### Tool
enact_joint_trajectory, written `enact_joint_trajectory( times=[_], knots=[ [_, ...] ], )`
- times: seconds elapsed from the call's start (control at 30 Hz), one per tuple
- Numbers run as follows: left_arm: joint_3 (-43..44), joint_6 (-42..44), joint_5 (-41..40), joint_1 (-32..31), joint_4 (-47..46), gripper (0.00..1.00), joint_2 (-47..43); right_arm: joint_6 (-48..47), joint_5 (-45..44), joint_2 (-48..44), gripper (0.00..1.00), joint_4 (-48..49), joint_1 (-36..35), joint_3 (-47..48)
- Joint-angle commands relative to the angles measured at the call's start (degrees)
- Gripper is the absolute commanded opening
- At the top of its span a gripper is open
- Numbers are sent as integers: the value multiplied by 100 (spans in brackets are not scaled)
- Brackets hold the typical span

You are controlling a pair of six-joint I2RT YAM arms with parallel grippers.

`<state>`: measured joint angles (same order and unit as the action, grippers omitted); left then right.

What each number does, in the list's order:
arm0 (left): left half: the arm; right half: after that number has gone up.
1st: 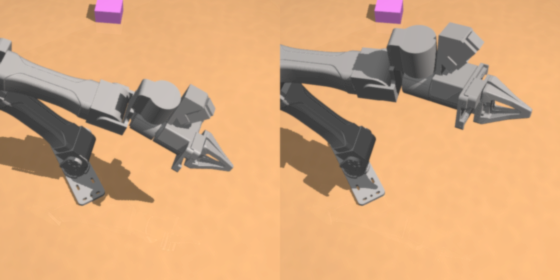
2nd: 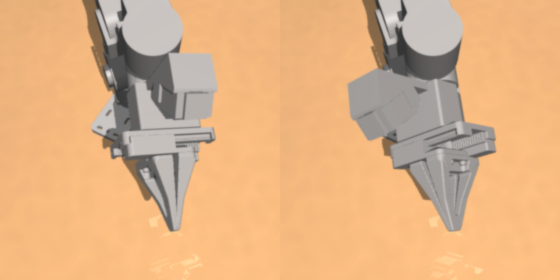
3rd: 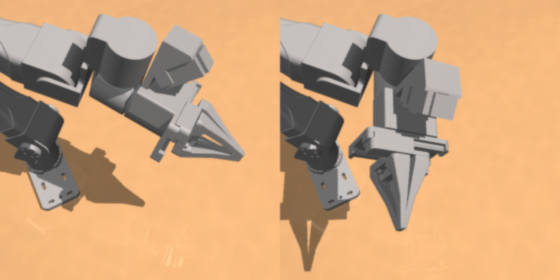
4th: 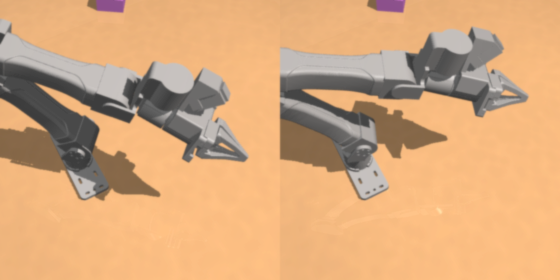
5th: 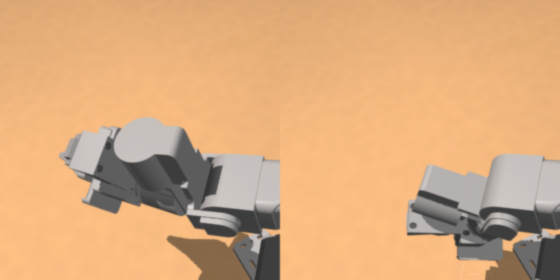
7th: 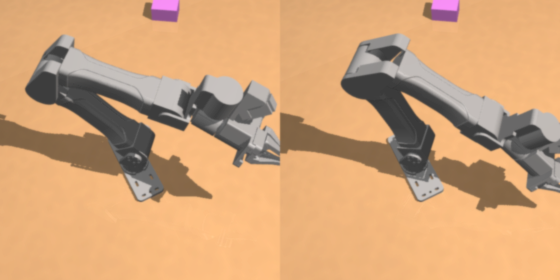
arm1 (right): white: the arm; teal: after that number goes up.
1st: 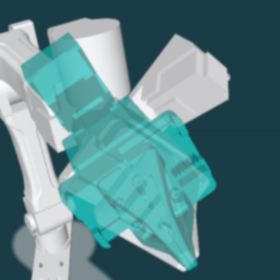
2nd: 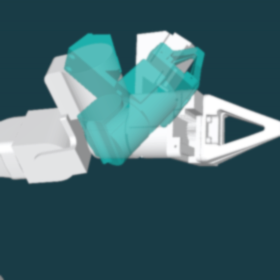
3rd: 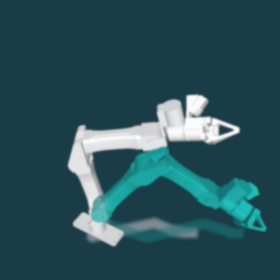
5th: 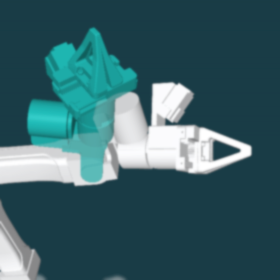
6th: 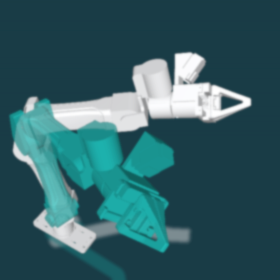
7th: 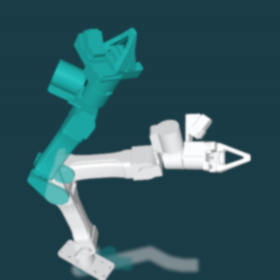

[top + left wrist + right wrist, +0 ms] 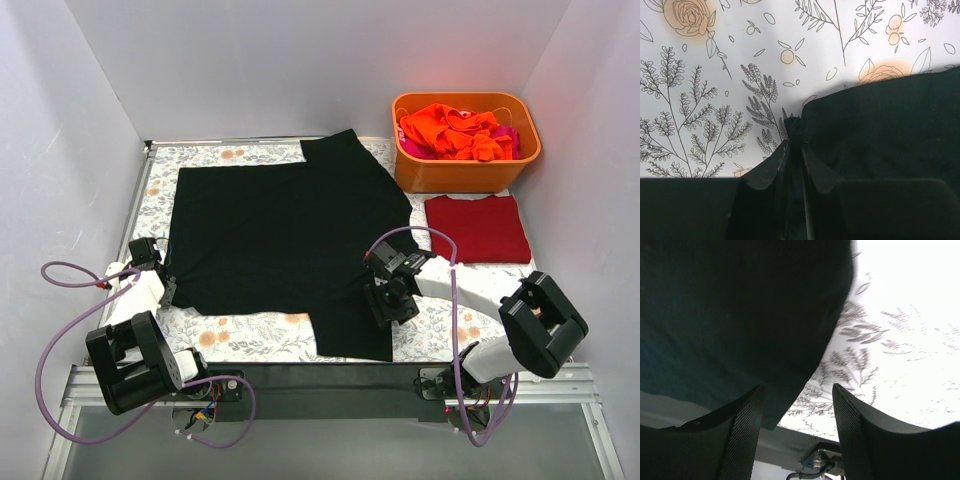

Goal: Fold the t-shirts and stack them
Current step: Fold the tshirt

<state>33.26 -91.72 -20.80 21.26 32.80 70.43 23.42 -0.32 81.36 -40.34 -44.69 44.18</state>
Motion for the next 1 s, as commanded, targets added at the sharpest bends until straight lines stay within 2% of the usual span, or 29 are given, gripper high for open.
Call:
enact_joint_trajectory(
  times=[0.0,0.23,0.33,0.43,0.53,0.77,0.97],
  knots=[
    [32,-65,-135,-25,34,16,-83,84,-100,239,53,-194,-172,222],
    [23,-56,-162,-25,34,16,-126,-57,153,644,48,-36,-436,240],
    [32,-47,-162,-25,34,16,-126,-83,216,705,33,43,-436,178],
    [23,-39,-170,-34,34,16,-135,-74,146,609,24,35,-427,170],
    [23,-56,-223,-34,69,16,-179,-83,85,442,2,-18,-427,169],
    [32,-100,-355,-34,253,15,-407,-180,58,-268,1,-632,-427,520],
    [198,-170,-478,-25,447,14,-706,-285,-810,-595,1,-1292,-383,1415]
  ],
)
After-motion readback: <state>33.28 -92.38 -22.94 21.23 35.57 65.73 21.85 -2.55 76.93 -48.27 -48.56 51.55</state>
